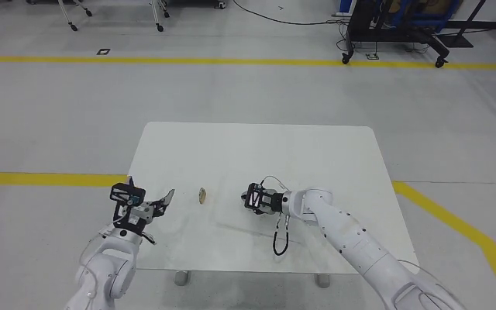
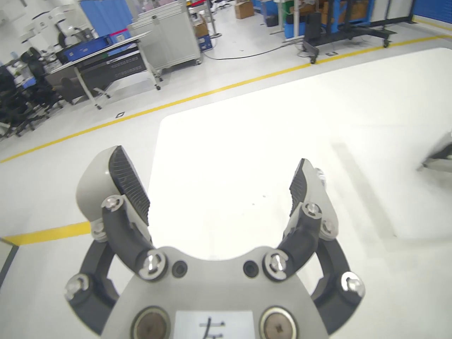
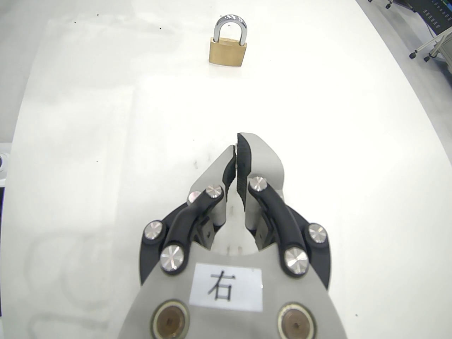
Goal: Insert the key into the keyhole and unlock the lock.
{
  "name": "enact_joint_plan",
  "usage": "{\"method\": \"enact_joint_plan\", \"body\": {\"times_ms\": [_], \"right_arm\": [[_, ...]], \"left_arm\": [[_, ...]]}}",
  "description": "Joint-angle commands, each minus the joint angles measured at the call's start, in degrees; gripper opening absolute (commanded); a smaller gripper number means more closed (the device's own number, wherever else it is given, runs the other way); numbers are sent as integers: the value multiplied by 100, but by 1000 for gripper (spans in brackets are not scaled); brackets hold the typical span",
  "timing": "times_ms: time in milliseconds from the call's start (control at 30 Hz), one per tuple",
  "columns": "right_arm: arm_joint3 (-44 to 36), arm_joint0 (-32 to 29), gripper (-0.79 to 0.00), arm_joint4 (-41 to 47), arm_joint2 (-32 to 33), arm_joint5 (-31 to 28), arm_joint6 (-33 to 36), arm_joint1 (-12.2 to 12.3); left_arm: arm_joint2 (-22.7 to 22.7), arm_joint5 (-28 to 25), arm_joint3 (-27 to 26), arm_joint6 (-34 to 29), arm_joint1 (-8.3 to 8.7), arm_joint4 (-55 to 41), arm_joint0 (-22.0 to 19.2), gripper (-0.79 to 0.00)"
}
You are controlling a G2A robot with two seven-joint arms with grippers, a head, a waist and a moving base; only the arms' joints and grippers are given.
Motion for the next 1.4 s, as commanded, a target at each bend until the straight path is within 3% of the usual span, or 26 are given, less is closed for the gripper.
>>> {"method": "enact_joint_plan", "body": {"times_ms": [0,133,333,567,833,1367], "right_arm": [[0,0,-785,0,0,0,0,0],[-172,-75,-785,-82,17,72,-115,20],[-319,-177,-785,-169,156,-18,-254,95],[-466,-259,-785,-385,230,-56,-335,161],[-443,-202,-785,-408,199,-199,-321,169],[-206,-177,-785,-156,215,-158,-599,156]], "left_arm": [[165,-203,-197,-82,5,240,-6,0],[620,-935,-365,-383,13,460,-248,0],[1254,-1276,-158,-855,3,1285,-709,0],[1950,-881,436,-1337,-97,1772,-1230,0],[2432,-555,868,-1457,-193,1921,-1488,0],[2822,-342,1375,-1722,-310,1970,-1849,0]]}}
